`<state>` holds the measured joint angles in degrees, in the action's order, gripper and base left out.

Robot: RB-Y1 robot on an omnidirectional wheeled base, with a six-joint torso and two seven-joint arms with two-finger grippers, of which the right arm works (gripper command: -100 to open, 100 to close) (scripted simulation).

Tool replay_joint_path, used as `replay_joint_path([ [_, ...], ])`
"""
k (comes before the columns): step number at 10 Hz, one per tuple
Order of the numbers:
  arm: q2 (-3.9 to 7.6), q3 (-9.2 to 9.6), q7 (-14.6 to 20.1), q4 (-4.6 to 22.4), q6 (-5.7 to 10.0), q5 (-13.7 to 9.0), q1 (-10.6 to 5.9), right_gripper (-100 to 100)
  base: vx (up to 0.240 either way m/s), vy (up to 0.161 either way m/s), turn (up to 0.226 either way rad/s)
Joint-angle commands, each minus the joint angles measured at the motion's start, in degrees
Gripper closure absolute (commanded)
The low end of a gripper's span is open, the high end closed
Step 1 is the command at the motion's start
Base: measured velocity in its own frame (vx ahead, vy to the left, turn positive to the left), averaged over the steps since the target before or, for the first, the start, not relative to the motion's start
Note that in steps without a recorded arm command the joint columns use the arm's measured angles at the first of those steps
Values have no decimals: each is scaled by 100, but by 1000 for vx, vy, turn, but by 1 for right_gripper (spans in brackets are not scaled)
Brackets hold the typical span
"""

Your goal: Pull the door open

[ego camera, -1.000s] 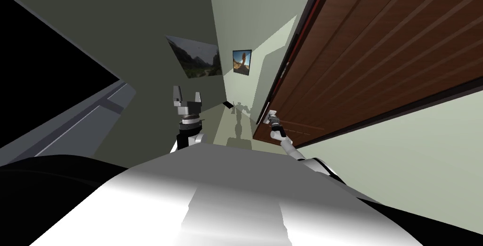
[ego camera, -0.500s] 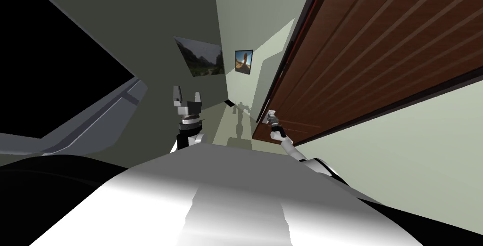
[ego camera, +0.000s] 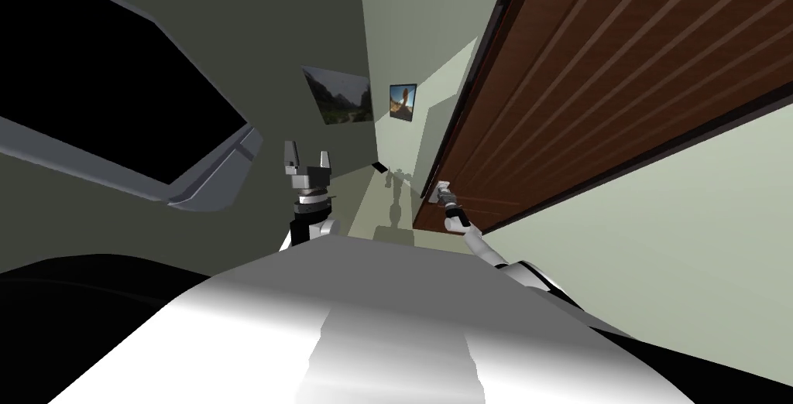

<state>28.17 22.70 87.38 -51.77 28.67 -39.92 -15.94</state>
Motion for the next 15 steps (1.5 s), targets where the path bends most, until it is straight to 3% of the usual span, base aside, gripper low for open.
replay_joint_path([
  [1,62,109,101,-53,27,17,26,100,-203,-95,74],
  [2,40,65,56,-42,7,10,17,100,-85,-36,28],
  [4,136,226,190,-118,48,45,62,100,-135,-59,62],
  [10,547,795,696,-430,260,169,178,100,-185,-124,84],
  [11,588,851,746,-461,281,181,189,100,-200,-94,46],
  [12,550,808,689,-475,237,172,188,100,-95,-42,24],
  [15,761,1073,911,-602,392,231,252,100,-148,-79,72],
])
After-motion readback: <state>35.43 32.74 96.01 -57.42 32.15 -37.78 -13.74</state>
